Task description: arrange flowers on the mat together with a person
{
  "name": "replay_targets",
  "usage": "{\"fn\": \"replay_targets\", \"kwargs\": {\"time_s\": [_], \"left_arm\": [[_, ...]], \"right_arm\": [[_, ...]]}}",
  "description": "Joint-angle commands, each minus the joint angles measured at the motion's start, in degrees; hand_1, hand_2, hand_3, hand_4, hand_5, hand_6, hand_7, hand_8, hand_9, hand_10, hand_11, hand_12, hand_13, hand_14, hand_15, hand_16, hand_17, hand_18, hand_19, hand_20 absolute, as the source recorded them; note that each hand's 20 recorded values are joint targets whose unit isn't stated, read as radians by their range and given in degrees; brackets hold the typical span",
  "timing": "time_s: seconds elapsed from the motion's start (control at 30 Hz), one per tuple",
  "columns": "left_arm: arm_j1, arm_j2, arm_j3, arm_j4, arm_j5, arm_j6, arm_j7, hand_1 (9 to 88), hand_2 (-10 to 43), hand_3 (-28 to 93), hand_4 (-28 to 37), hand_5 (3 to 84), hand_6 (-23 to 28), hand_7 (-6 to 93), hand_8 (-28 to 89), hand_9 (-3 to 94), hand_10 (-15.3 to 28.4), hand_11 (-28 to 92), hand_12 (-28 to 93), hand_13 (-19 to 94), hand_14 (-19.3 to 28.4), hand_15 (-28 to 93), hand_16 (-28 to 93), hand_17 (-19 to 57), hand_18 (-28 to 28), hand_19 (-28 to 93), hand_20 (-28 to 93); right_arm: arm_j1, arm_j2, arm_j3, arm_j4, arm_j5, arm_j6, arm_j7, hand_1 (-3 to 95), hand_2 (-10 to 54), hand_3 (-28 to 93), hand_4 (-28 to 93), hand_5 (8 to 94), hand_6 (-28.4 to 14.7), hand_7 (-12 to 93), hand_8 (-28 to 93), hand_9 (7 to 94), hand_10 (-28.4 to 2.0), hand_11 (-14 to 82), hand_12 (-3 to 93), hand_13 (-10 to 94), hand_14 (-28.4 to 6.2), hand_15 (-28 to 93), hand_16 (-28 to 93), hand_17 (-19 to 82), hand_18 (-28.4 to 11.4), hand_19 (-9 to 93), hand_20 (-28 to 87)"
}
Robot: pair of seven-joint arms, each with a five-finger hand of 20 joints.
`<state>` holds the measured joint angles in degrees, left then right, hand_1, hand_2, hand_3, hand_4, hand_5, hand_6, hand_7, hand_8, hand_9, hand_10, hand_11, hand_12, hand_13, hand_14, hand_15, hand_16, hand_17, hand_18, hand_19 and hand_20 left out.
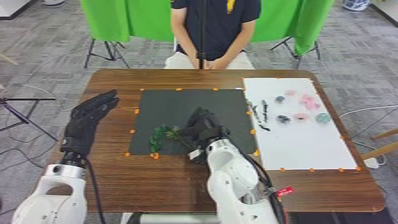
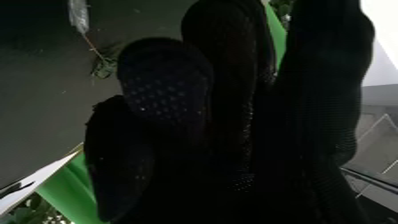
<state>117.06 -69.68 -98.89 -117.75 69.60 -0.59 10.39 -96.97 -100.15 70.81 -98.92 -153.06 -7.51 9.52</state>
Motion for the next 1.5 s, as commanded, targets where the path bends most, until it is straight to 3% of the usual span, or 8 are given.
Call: {"fn": "replay_targets", "kwargs": {"time_s": [0.03, 0.27, 0.3, 0.33, 0.4, 0.53, 0.83, 1.5], "left_arm": [[0.3, -0.40, -0.10, -0.14, 0.31, -0.51, -0.23, 29.3, -5.1, 63, -15.8, 44.6, 4.3, 12.2, -5, 42.1, 12.8, 16, 15, 30, 15.7, 8, 6, 1.0, 10.1, 1, 13], [1.0, -0.74, -0.63, -0.25, 0.13, -0.74, -0.37, 29.3, -5.2, 63, -15.9, 44.6, 4.4, 12.2, -5, 42.1, 12.9, 16, 15, 30, 15.8, 8, 6, 1.0, 10.1, 1, 13], [0.9, -0.77, -0.64, -0.20, 0.05, -0.76, -0.33, 29.3, -5.3, 63, -15.9, 44.6, 4.4, 12.2, -5, 42.1, 12.9, 16, 15, 30, 15.8, 8, 6, 1.0, 10.1, 1, 13], [1.0, -0.81, -0.71, -0.23, 0.08, -0.87, -0.46, 29.2, -5.3, 63, -15.8, 44.6, 4.4, 12.2, -5, 42.1, 12.9, 16, 15, 30, 15.8, 8, 6, 1.0, 10.1, 1, 13], [1.1, -0.77, -0.81, -0.29, 0.12, -0.98, -0.43, 29.3, -5.2, 63, -16.0, 44.6, 4.4, 12.1, -5, 42.1, 12.9, 16, 15, 30, 15.8, 8, 6, 1.0, 10.1, 1, 13], [1.1, -0.85, -0.88, -0.26, 0.12, -1.40, -0.82, 29.2, -5.1, 63, -16.0, 44.6, 4.4, 12.1, -5, 42.1, 12.9, 16, 15, 30, 15.8, 8, 6, 1.0, 10.1, 1, 13], [0.5, -0.53, -0.77, -0.01, 0.08, -1.93, -1.20, 29.3, -4.8, 62, -16.0, 44.6, 4.4, 12.1, -5, 42.2, 12.8, 16, 15, 30, 15.8, 8, 6, 1.0, 10.1, 1, 13], [-0.1, -0.64, -0.66, 0.29, -0.07, -1.90, -1.31, 29.4, -4.5, 62, -16.1, 44.6, 4.4, 12.1, -5, 42.1, 12.9, 16, 15, 30, 15.8, 8, 6, 0.9, 10.1, 1, 13]], "right_arm": [[-0.3, -0.3, -0.1, -1.8, 0.5, 0.3, -0.8, 79.5, -9.5, -28, 39, 85.7, -1.2, 16, 7, 93.7, -10.0, 33.4, 17.0, 94, -3.5, 53, 20, 72, -8.2, 93, 28], [-1.9, 4.2, 1.0, -8.2, 4.2, 0.6, 1.8, 75.9, -9.5, -28, 45, 85.0, -1.2, 16, 6, 93.7, -10.1, 33.2, 17.2, 94, -3.5, 53, 21, 72, -8.3, 93, 27], [-2.4, 4.8, 1.3, -9.0, 4.7, -0.1, 2.4, 67.8, -9.5, -9, 36, 83.8, -1.1, 17, 7, 93.7, -10.1, 32.1, 16.8, 94, -3.3, 53, 21, 71, -8.5, 93, 28], [-3.1, 5.4, 1.5, -9.8, 5.1, -0.5, 2.8, 48.2, -9.5, 45, -3, 84.5, -1.1, 16, 5, 93.7, -10.2, 32.8, 17.3, 94, -3.5, 53, 21, 71, -8.4, 93, 28], [-4.4, 6.2, 2.0, -11.0, 5.1, -2.0, 3.9, 41.4, -9.5, 62, -14, 84.6, -1.0, 16, 4, 93.7, -10.3, 33.1, 17.3, 94, -3.7, 53, 21, 71, -8.4, 93, 28], [-6.4, 7.2, 2.7, -11.8, 4.3, -5.4, 6.5, 38.8, -8.8, 69, -11, 85.2, -1.2, 16, 5, 93.7, -10.7, 34.2, 17.3, 94, -4.1, 54, 21, 72, -8.8, 93, 29], [-5.8, 8.5, 2.0, -12.2, 1.7, -13.6, 9.8, 40.9, -0.3, 69, -8, 85.3, -1.4, 14, 5, 93.7, -11.1, 40.3, 16.6, 94, -4.1, 59, 20, 73, -9.8, 93, 37], [-4.5, 8.6, -2.0, -11.8, 4.3, -17.3, 9.3, 41.2, 0.6, 69, -8, 84.6, -1.3, 13, 5, 93.7, -10.9, 43.4, 15.8, 94, -3.9, 62, 20, 74, -10.0, 93, 42]]}}
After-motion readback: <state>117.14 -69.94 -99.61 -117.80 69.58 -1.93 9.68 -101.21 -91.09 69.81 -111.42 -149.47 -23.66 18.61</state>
